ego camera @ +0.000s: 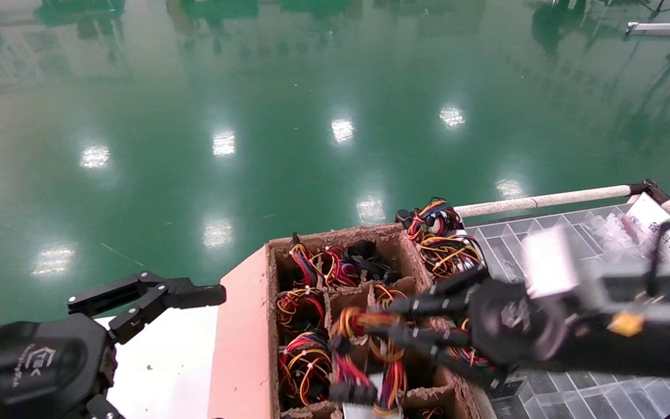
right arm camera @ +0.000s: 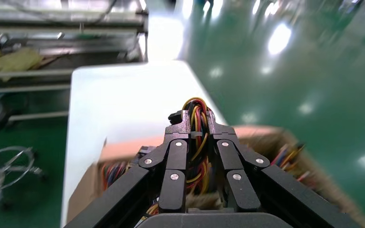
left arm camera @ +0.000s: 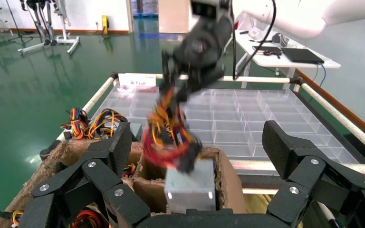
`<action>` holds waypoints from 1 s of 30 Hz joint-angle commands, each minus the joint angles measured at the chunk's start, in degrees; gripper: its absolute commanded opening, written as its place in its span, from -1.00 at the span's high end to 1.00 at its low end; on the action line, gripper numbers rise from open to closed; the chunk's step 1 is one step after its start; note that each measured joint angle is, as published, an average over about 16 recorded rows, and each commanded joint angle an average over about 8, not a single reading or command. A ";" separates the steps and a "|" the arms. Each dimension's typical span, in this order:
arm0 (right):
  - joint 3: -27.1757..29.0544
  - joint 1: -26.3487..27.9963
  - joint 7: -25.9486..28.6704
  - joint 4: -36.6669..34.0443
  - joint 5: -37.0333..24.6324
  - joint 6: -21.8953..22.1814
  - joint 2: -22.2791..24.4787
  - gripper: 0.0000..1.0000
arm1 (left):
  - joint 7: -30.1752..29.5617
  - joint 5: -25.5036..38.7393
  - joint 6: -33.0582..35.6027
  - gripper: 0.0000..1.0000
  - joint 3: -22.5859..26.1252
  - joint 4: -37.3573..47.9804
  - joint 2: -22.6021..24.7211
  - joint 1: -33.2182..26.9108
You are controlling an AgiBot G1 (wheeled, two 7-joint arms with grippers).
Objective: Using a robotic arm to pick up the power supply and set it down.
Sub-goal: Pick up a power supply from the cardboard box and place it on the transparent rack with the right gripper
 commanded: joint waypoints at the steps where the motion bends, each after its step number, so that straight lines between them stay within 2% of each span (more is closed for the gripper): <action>1: 0.97 0.31 0.11 0.66 2.06 -0.01 0.91 1.00 | 0.00 0.00 0.00 -1.00 0.00 0.00 0.00 0.00; 12: 3.92 6.33 1.07 2.06 7.53 -0.58 8.55 1.00 | 0.00 0.00 0.00 -1.00 0.00 0.00 0.00 0.00; 17: 4.09 10.25 1.06 1.68 8.77 -1.16 13.48 1.00 | 0.00 0.00 0.00 -1.00 0.00 0.00 0.00 0.00; 23: 2.54 13.52 0.99 1.27 10.11 -1.57 20.87 1.00 | 0.00 0.00 0.00 -1.00 0.01 0.00 0.00 0.00; 30: -1.22 13.50 0.18 1.22 12.44 -1.78 28.74 1.00 | 0.00 -0.01 0.00 -1.00 0.01 0.00 0.00 0.00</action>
